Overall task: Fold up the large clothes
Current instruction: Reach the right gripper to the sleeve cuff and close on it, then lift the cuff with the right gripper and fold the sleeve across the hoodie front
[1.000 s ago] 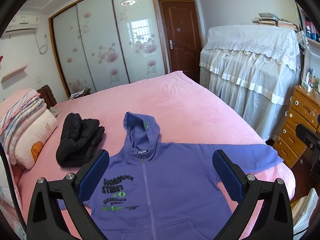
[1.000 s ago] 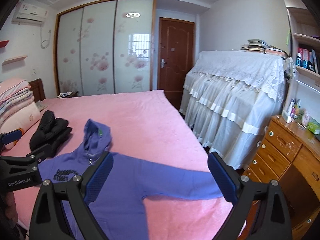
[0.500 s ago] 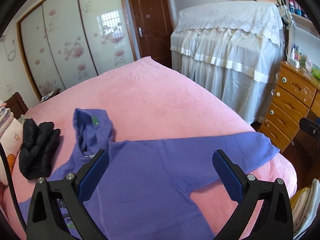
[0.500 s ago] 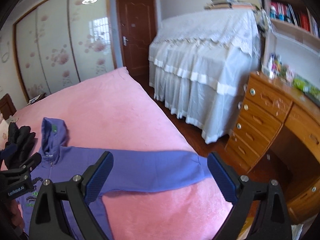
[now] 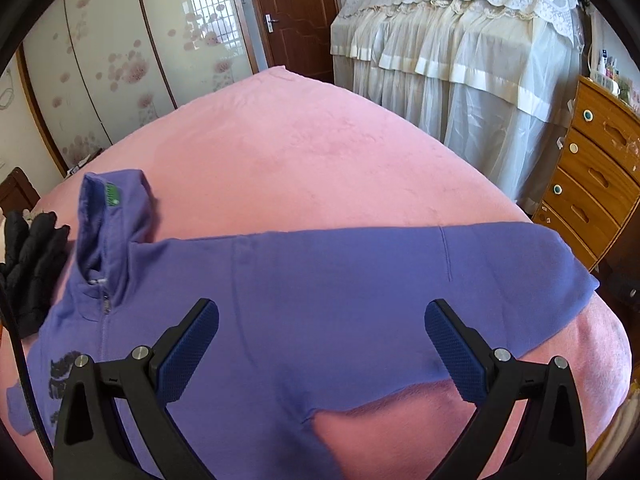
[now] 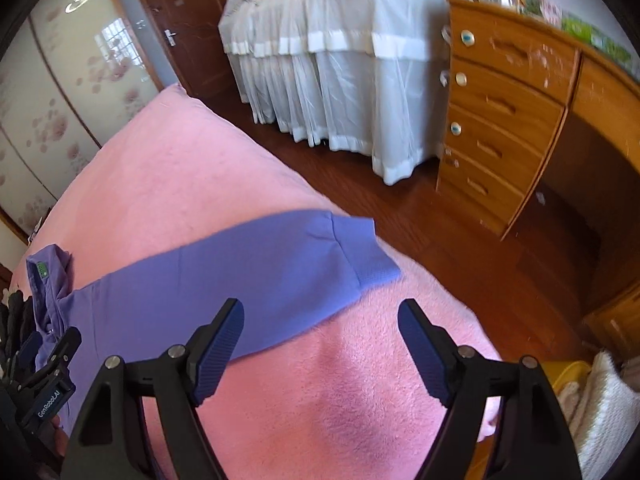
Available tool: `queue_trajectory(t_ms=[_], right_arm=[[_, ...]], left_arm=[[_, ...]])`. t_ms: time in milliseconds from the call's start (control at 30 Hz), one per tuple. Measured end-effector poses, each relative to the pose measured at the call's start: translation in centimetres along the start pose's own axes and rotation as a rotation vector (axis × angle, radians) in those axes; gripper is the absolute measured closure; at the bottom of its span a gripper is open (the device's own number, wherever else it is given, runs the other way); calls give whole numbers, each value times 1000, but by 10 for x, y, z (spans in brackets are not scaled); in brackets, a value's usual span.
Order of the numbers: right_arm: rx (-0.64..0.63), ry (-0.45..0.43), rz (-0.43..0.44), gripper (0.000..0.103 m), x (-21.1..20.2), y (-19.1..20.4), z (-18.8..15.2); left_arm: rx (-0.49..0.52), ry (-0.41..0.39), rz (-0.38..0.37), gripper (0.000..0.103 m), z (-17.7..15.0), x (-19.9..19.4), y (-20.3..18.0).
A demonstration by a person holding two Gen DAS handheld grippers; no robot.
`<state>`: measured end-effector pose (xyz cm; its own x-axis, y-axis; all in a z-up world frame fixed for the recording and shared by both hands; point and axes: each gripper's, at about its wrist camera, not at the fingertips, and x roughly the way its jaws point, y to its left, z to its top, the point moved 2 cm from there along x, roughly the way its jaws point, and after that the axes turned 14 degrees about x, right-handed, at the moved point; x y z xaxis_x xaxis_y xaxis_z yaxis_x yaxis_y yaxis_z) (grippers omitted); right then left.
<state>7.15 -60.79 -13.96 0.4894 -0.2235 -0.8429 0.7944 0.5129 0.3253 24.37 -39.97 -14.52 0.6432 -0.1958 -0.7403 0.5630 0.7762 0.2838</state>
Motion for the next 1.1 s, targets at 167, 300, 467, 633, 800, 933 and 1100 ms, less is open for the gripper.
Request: queue_trajectory(t_ms=[167, 300, 467, 633, 800, 933, 1100], right_arm=[[77, 63, 5, 25, 42, -15, -5], [152, 88, 3, 27, 65, -24, -6], [199, 67, 41, 50, 80, -22, 5], [181, 42, 115, 87, 77, -10, 18], [88, -103, 293, 88, 4, 32, 20], [-32, -138, 433, 88, -49, 95, 9], [-227, -130, 571, 88, -92, 189, -31]], left_arm=[[16, 26, -35, 0, 0, 21, -22], [34, 26, -53, 0, 0, 23, -29], [5, 26, -97, 0, -3, 19, -24], [-5, 27, -89, 0, -6, 6, -7], [-34, 37, -25, 0, -15, -21, 39], [-114, 44, 36, 0, -35, -47, 98], [-246, 82, 117, 0, -83, -72, 184]])
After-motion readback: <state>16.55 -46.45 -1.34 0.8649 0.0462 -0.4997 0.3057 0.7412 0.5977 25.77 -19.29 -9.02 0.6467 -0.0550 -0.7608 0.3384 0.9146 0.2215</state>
